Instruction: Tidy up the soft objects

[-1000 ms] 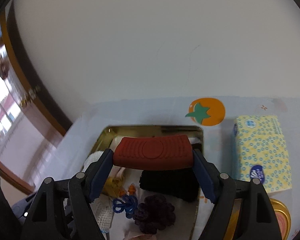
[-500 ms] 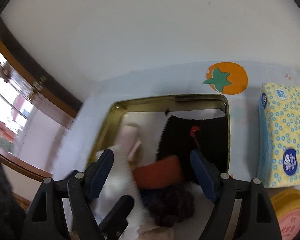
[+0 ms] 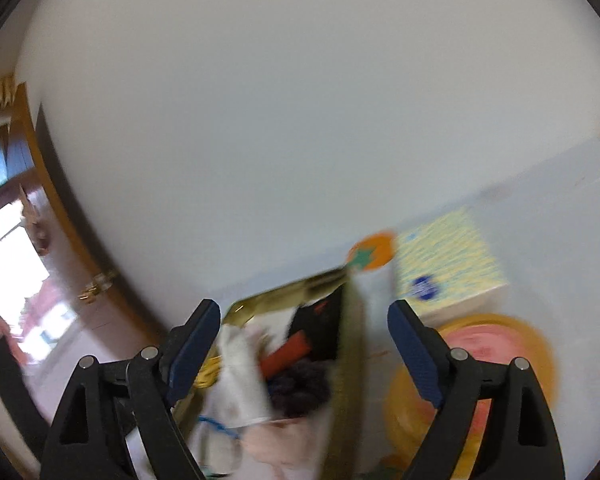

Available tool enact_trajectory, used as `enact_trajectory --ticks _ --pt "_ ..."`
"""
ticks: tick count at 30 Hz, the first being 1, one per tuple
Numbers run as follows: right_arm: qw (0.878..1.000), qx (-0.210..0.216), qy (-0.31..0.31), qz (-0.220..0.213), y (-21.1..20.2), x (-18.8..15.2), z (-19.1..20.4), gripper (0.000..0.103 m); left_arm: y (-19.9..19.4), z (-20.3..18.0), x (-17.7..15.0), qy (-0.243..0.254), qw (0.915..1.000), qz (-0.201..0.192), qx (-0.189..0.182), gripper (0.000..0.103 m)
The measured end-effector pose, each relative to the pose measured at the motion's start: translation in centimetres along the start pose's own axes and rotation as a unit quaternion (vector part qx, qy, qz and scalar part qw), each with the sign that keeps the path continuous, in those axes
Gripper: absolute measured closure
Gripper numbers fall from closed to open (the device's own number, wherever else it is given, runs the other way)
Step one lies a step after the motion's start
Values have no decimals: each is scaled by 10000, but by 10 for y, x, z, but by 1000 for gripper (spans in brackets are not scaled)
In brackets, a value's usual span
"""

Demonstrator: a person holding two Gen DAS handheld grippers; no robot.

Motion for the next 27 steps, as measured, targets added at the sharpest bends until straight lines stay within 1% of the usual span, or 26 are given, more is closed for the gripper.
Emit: enact_trajectory --ticks 2,4,8,13,16,18,23,27 --pt "9971 -368 -262 -616 -21 -8 -1 13 -7 -2 -3 145 9995 -255 103 1" --pt "9920 -539 -469 -1038 -37 -12 5 8 -12 -7 -9 273 9984 -460 183 1" --pt "9831 -631 -886 -1470 -51 -21 20 8 -4 -13 -16 398 9979 -442 253 1" --pt "9738 -633 -1212 -1818 -61 -28 27 8 -8 -17 -18 427 9972 -541 281 1" --pt "9695 -699 -1374 -1903 -66 -30 30 8 -15 -18 -19 395 9975 -522 270 1" --pt "9676 -731 -1368 -1995 -71 -31 29 8 -16 -17 -20 370 9978 -475 270 1" --pt "9634 -692 -1127 -2330 -87 -32 20 7 -19 -22 -26 400 9982 -372 264 1" --pt "9577 -702 -1118 -2556 -95 -35 21 1 -24 -24 -27 429 9976 -436 327 1"
Point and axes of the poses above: each gripper's, at about its wrist camera, not at the fingertips, and y roughly the way its jaws point, z to its left, x to its top, the point moved 3 cm from there along y, roughly the way its jaws point, and after that the axes turned 14 degrees about -x, right-handed, at the moved point
